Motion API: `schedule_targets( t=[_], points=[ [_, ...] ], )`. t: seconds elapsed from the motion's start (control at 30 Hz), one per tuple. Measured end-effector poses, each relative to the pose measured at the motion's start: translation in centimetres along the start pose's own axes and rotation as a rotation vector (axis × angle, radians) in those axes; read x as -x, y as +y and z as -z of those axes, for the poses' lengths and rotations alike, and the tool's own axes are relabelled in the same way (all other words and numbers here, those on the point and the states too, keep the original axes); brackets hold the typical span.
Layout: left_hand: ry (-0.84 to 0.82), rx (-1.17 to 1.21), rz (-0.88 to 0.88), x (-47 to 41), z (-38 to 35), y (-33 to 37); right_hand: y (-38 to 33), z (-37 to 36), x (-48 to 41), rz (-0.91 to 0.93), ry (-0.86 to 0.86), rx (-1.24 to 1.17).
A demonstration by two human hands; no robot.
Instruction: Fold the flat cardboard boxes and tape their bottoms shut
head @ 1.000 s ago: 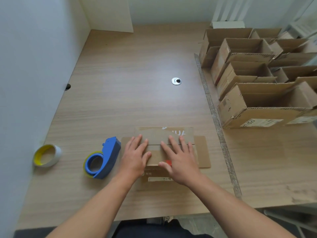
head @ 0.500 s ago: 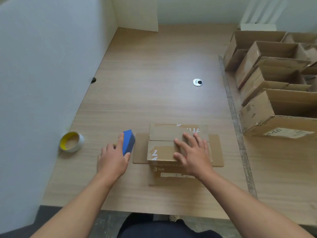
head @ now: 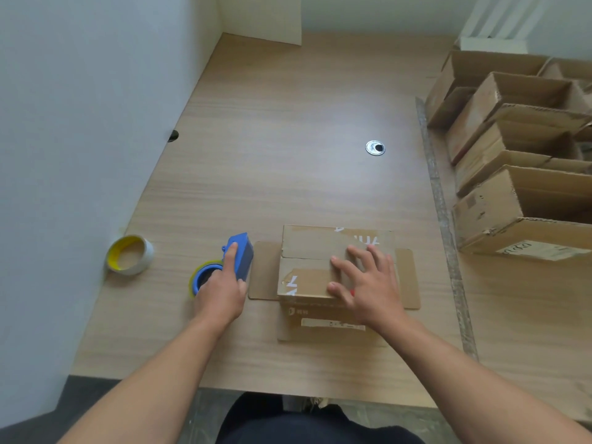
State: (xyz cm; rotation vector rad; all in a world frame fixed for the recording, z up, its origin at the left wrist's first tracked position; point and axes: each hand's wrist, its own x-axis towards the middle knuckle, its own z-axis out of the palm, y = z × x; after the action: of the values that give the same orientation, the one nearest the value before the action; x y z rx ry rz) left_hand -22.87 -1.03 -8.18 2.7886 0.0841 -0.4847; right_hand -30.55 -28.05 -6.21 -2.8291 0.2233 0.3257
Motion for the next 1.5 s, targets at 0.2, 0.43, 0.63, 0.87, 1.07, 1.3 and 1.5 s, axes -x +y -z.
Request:
schedule_targets(
  t=[0.2, 0.43, 0.63, 0.87, 1.07, 1.3, 1.5],
  points=[
    [0.033, 0.055, -0.025, -0.4, 3.1, 0.7, 0.0, 0.2, -0.1, -0.022, 0.004, -0.065],
    [0.054, 0.097, -0.328, 1.3, 6.5, 1.6, 0.8, 0.4, 0.0, -0.017, 0.063, -0.386],
    [0.083, -0.066, -0.756, 2.1, 7.5, 4.8, 1.9, 1.5, 0.1, 0.015, 0.062, -0.745],
    [0.143, -0.293, -1.199, 0.9, 6.0, 7.1, 2.5, 1.5, 0.4, 0.051, 0.085, -0.864],
    [0.116, -0.314, -1.307, 0.5, 5.5, 8.3, 2.3, 1.1, 0.2, 0.034, 0.169, -0.859],
    [0.021, -0.316, -1.248, 0.3, 5.1, 8.9, 2.5, 0.3, -0.1, -0.058, 0.266, -0.982],
    [-0.258, -0.251, -1.006, 0.4, 5.3, 10.8, 3.3, 0.5, 0.3, -0.131, 0.31, -1.114]
  ],
)
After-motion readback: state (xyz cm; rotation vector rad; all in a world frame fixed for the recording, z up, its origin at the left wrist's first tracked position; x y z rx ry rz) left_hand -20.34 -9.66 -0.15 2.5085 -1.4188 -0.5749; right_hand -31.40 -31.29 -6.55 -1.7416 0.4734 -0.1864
